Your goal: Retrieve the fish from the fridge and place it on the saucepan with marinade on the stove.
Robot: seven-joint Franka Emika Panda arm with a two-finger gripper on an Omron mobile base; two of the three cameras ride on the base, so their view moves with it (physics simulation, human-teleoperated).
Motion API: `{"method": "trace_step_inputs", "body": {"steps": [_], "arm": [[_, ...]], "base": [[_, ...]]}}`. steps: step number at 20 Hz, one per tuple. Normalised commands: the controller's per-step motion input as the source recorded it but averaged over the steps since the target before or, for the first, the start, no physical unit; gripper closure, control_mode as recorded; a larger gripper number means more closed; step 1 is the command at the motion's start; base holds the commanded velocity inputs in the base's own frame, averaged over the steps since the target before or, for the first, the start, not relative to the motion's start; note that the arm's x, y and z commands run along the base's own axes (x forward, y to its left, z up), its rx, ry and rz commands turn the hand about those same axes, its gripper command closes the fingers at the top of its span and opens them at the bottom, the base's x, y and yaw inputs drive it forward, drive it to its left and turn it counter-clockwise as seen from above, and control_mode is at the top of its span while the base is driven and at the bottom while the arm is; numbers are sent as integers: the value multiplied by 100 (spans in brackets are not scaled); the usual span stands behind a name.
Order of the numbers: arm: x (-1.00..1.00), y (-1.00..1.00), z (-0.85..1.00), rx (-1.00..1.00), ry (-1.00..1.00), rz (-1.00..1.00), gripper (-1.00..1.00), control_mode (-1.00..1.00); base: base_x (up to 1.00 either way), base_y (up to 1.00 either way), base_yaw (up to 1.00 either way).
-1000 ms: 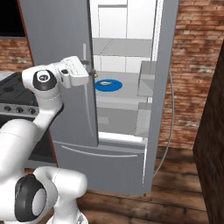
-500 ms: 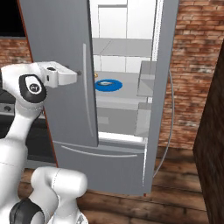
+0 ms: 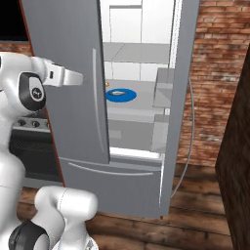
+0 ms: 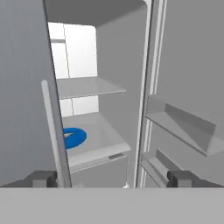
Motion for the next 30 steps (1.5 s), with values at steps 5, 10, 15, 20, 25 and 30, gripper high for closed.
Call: {"method": "trace_step_inputs", "body": {"steps": [5,10,15,20,25,30], "arm": [[-6,15,9,16,13,14,-100,-100],[-5,20,2,13,12,14,-100,-100],[-1,26,0,10,6,13,-100,-100],[5,9,0,4,-2,5,-100,-100],[24,-2,-1,-1,-12,0,-100,-100],[36,0,-1,-6,-8,0,-100,-100]], "base": [[0,0,0],[0,0,0],[0,0,0],[0,0,0],[0,0,0],[0,0,0]]}}
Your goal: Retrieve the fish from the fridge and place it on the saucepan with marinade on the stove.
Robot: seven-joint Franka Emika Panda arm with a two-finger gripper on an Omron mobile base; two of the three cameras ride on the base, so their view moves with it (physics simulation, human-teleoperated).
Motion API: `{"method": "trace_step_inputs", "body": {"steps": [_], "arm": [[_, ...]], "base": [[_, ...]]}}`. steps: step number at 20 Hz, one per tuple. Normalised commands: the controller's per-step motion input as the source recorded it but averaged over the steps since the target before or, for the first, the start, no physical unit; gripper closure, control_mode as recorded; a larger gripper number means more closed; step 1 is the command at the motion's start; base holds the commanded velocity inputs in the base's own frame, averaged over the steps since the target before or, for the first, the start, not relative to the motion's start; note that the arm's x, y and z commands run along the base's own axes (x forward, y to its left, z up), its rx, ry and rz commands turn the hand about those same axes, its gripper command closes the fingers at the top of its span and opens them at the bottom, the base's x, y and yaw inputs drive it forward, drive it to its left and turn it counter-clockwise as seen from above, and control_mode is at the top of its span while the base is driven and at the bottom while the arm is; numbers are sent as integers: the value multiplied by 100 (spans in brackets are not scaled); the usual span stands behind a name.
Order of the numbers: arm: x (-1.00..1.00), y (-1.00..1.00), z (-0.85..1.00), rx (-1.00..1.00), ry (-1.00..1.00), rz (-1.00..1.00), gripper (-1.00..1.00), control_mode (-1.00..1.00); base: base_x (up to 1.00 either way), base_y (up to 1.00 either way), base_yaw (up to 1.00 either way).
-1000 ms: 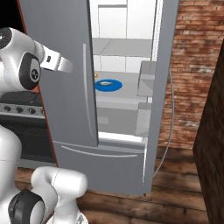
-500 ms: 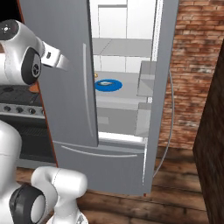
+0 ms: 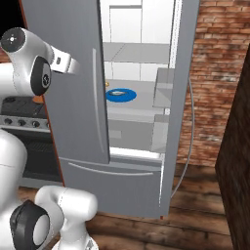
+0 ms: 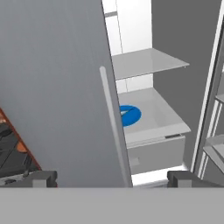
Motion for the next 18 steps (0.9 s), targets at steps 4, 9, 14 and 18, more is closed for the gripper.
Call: {"method": "trace_step_inputs", "body": {"steps": [4,9,14,18], "arm": [[52,0,0,-4,0,0,-100,-100],[41,0,1,-4,5,0,-100,-100],[32,0,0,-5,9,0,-100,-100],[26,0,0,-2,9,3,-100,-100]], "base": [[0,0,0],[0,0,0],[0,0,0],[0,0,0]]}}
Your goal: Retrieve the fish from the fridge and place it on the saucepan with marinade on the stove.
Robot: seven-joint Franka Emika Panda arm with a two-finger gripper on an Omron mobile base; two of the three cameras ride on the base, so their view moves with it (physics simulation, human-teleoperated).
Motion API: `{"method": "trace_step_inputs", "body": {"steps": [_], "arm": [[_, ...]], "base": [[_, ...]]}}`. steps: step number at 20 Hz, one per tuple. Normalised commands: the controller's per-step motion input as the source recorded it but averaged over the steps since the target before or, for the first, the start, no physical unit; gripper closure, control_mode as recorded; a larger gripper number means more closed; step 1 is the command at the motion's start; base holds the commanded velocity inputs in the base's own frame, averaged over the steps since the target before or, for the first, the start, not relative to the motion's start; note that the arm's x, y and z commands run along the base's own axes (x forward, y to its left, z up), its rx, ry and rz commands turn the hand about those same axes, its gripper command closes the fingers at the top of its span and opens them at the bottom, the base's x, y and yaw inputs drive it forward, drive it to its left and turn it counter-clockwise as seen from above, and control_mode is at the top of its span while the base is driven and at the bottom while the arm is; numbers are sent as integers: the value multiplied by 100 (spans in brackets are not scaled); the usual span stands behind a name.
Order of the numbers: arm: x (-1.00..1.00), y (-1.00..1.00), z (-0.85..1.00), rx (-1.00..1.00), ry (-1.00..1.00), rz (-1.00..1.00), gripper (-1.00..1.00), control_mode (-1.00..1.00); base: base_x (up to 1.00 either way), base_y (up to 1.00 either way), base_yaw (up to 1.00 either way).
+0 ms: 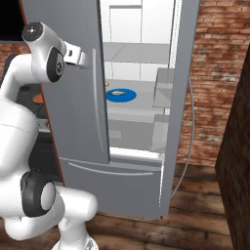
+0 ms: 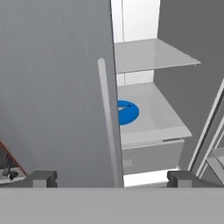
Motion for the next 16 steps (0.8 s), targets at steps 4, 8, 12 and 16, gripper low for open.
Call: {"method": "trace_step_inputs", "body": {"steps": [4,8,12,16], "arm": [[27,-4,-6,0,2,8,-100,-100],[39,-4,-22,0,0,7,-100,-100],[44,-5,-38,0,-3,5,-100,-100],[40,0,-34,-2,-3,0,-100,-100]], "base": [[0,0,0],[0,0,0],[0,0,0],[0,0,0]]}}
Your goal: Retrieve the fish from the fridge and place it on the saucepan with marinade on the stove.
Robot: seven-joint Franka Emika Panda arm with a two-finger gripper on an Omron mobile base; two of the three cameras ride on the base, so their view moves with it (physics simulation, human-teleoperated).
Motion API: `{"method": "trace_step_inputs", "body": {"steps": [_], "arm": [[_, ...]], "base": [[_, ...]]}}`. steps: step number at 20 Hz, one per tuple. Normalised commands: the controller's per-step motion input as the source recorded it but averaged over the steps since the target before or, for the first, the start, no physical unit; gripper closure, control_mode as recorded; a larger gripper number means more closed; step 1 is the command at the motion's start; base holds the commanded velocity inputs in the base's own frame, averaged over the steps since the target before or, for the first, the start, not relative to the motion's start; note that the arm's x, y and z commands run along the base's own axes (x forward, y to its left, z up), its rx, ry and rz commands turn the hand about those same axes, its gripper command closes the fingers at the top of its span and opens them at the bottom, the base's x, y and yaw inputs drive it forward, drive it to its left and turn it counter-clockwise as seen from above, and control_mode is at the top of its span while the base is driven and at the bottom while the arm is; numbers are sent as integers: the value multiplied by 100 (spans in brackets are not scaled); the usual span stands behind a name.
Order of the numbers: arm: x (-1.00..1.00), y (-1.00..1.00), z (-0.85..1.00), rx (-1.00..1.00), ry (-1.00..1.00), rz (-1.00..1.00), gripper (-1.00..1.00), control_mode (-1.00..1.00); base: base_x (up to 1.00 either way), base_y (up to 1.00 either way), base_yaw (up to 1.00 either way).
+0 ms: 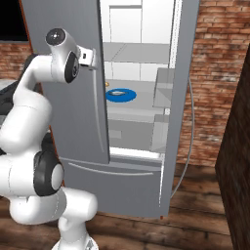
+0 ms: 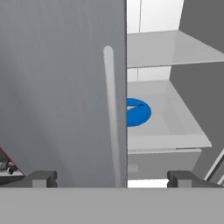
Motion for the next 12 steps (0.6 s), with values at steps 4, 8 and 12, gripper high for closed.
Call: {"method": "trace_step_inputs", "body": {"steps": [4,8,12], "arm": [[55,0,-10,-1,0,0,-100,-100],[57,0,0,0,0,0,-100,-100],[54,0,5,0,2,0,-100,-100]], "base": [[0,0,0],[0,0,0],[0,0,0]]}}
